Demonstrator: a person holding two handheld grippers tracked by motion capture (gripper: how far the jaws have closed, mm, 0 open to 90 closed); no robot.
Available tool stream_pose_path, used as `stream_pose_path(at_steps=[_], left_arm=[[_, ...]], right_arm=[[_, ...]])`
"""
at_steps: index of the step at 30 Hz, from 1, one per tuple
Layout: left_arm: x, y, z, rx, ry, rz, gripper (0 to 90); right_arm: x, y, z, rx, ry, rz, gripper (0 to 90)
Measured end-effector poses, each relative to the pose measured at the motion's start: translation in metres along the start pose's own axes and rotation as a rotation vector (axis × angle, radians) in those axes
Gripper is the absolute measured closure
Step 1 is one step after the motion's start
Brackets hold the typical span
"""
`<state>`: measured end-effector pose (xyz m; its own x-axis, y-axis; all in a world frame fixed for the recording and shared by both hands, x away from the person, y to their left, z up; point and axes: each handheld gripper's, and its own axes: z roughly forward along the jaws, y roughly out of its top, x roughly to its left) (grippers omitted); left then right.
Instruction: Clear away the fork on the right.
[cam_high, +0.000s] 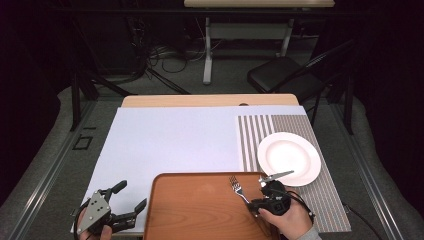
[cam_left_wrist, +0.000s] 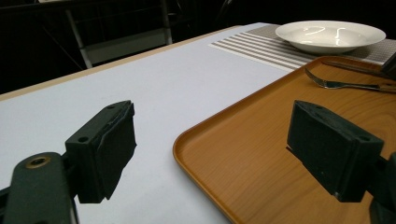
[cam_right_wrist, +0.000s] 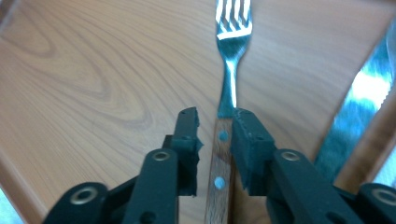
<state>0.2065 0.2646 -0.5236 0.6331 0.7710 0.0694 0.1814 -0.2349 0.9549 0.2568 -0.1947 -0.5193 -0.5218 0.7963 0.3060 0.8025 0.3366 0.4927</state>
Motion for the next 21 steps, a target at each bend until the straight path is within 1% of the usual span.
stream_pose_path(at_steps=[3,4,5,6,7,8,9,10,12,13,15,19,21], left_arm=[[0.0,0.0,0.0,-0.002,0.001,-0.003,15.2],[0.0,0.0,0.0,-0.002,0.001,-0.003,15.2],[0.0,0.0,0.0,-0.001,0.0,-0.003,15.2],[0.0,0.0,0.0,-0.001,0.0,-0.003,15.2],[0.0,0.0,0.0,-0.001,0.0,-0.002,15.2],[0.0,0.0,0.0,-0.001,0.0,-0.002,15.2],[0.0,0.0,0.0,-0.001,0.001,-0.003,15.2],[0.0,0.0,0.0,-0.001,0.0,-0.003,15.2],[0.0,0.0,0.0,-0.001,0.001,-0.003,15.2],[0.0,0.0,0.0,-0.001,0.001,-0.003,15.2],[0.0,0.0,0.0,-0.002,0.001,-0.004,15.2],[0.0,0.0,0.0,-0.004,0.001,-0.004,15.3],[0.0,0.0,-0.001,-0.005,0.001,-0.002,15.2]], right_arm=[[0.002,0.002,0.003,0.001,0.008,-0.043,79.8],[0.003,0.003,0.004,0.021,0.008,-0.057,81.8],[0.004,0.003,0.006,0.016,0.013,-0.063,84.1],[0.004,0.003,0.008,0.021,0.007,-0.066,86.6],[0.004,0.004,0.008,0.04,-0.001,-0.074,88.7],[0.004,0.004,0.01,0.031,0.001,-0.074,90.0],[0.004,0.005,0.012,0.034,0.003,-0.074,90.0],[0.004,0.006,0.012,0.05,-0.001,-0.083,90.0],[0.005,0.006,0.014,0.036,0.008,-0.093,90.0],[0.006,0.006,0.016,0.024,0.006,-0.097,90.0],[0.007,0.007,0.017,0.026,-0.003,-0.119,90.0],[0.008,0.005,0.024,0.033,-0.009,-0.118,90.0],[0.006,0.004,0.027,0.015,0.004,-0.107,90.0]])
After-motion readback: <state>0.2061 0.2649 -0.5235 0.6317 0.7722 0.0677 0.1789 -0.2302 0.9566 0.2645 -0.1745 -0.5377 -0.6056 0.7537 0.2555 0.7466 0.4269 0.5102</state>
